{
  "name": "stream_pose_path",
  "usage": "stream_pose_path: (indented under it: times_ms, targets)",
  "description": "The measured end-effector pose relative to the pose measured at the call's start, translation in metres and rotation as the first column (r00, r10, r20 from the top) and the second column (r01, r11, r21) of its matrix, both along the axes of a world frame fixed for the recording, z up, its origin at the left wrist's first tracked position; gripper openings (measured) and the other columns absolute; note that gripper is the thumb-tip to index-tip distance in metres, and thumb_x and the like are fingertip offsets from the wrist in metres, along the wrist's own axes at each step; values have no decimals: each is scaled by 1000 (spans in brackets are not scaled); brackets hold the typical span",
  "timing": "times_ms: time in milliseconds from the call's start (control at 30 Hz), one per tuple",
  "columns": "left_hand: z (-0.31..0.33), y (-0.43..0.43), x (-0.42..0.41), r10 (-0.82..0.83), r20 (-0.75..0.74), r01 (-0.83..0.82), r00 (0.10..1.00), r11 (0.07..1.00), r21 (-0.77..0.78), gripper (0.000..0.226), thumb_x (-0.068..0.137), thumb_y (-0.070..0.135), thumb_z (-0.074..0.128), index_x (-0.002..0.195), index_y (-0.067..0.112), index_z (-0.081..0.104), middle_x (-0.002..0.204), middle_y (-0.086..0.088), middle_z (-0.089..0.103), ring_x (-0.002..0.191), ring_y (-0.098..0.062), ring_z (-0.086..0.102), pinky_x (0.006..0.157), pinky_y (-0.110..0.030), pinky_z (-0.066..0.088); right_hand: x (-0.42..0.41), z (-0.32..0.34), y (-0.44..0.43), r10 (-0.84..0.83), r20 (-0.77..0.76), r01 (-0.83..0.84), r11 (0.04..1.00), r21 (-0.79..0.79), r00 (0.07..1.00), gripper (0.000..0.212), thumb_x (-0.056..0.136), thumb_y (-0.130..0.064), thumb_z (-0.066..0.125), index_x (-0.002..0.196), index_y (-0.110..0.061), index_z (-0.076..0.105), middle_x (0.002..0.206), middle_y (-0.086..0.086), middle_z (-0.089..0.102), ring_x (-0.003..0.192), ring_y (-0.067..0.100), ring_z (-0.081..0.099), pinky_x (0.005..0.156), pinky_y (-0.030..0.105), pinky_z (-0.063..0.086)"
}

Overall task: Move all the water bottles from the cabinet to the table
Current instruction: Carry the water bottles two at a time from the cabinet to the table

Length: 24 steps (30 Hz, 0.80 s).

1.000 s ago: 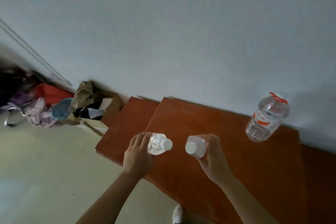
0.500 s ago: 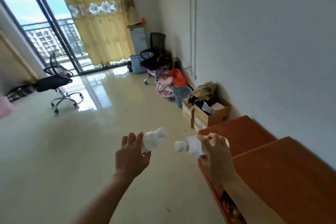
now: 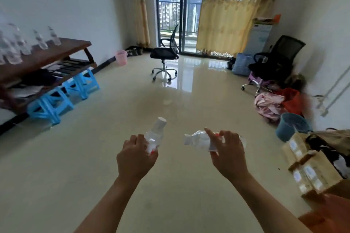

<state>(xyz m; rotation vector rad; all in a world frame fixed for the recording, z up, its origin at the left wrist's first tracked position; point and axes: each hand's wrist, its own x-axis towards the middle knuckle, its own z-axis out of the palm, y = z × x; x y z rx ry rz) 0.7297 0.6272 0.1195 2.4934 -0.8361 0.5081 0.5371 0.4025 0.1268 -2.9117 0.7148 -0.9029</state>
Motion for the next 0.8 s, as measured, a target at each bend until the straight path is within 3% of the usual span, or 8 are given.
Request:
stream_pose_path:
  times_ms: [167,300,433,600,800]
  targets:
    - [-23,32,94,143,-30,-142,989,990,15,45,57,41,82,83,15,56,74,1,53,64,-26,56,46,-25,35,140,-24,13,154,-30,-153,987,42,988,77,69,-12,81,140,-30,58,108,10,57,93,34,54,82,47,50]
    - [-27,41,204,228,28,-230,973,970,84,45,54,40,81,80,18,50,73,1,53,62,-25,57,47,-23,33,282,-46,14,262,-26,-259,962,90,965,78,68,-13,81,140,-30,58,106,11,59,93,35,55,78,45,52]
    - [-10,41,318,303,48,-306,952,938,160,49,54,40,83,83,17,51,76,-1,54,65,-27,58,45,-27,42,420,-49,11,345,-14,-339,929,147,939,78,66,-13,80,139,-30,59,107,11,59,94,36,56,78,45,52]
    - [14,65,448,427,134,-446,894,873,198,57,53,38,82,96,12,56,87,-9,54,74,-30,57,46,-29,44,578,-23,20,462,14,-459,878,136,887,77,65,-8,77,136,-32,61,108,12,59,94,37,56,83,47,52]
    - [0,117,584,518,213,-551,829,821,150,64,56,32,79,112,12,56,111,-12,54,91,-33,51,49,-35,49,747,-22,57,597,102,-604,795,64,796,76,65,-4,78,134,-30,64,106,13,56,98,37,56,93,50,46]
